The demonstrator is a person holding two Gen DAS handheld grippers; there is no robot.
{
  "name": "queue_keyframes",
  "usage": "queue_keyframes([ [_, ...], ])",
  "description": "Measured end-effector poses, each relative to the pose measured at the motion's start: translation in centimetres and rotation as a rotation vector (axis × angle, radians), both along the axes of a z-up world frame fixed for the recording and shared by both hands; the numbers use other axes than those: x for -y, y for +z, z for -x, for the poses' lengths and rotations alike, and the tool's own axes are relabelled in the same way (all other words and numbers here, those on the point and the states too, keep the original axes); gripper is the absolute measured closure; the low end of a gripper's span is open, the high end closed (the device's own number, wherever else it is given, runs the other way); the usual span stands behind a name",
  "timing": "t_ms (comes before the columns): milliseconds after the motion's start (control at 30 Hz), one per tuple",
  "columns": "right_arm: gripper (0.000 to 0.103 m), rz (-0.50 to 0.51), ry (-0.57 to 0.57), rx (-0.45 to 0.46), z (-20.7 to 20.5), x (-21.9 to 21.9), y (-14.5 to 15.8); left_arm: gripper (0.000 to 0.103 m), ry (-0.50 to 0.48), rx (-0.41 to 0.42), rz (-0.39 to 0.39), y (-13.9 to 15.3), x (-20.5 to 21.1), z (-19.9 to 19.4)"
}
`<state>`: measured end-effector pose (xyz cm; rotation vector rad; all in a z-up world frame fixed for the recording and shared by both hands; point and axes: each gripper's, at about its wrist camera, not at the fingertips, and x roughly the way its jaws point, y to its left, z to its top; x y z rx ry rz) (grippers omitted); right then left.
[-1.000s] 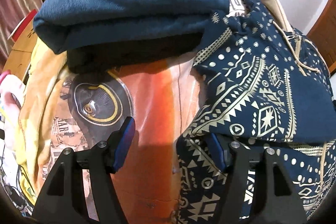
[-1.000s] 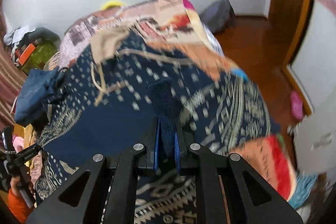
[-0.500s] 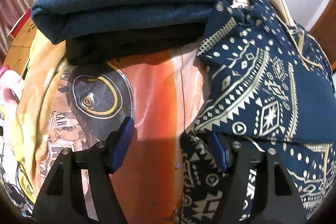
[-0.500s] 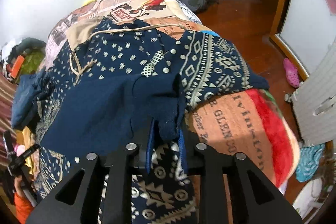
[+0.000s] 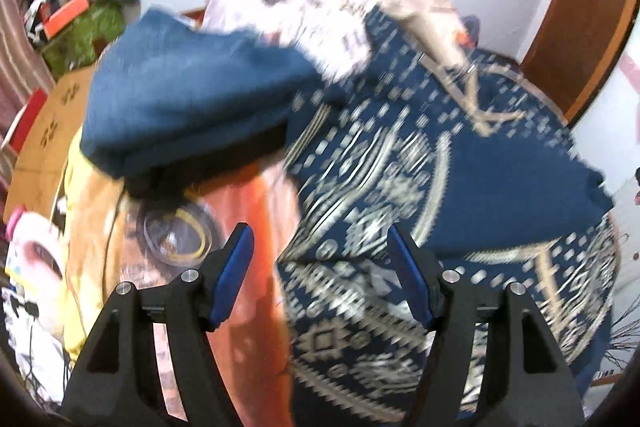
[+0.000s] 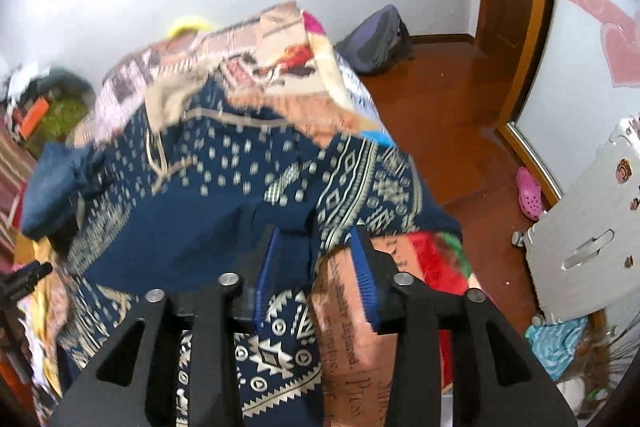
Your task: Fold large clothes
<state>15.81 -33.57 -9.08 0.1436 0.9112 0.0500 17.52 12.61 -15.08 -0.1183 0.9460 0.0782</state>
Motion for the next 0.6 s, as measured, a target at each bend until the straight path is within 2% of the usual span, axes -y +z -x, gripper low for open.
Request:
queue_keyframes([
  [167, 0.050, -0.036, -0.072, 0.043, -0.5, 2.3, 0.9, 0.035, -0.017, 0.088, 0.007, 2.9, 1.7, -2.2],
  [267, 0.048, -0.032, -0.122, 0.030, -1.1, 3.7, 0.0, 0.035, -0.032, 0.113, -0.003, 3.7, 3.1, -3.8],
  [400, 0.048, -0.082, -0.171, -0.052, -2.6, 5.8, -2.7, 0.035, -0.054, 0.100, 0.026, 3.1, 4.8, -6.0],
  [600, 0.048, -0.259, -0.236, -0.208, -4.5, 8.9, -7.9, 0.035, -0.093, 0.050, 0.062, 0.8, 7.2, -7.8],
])
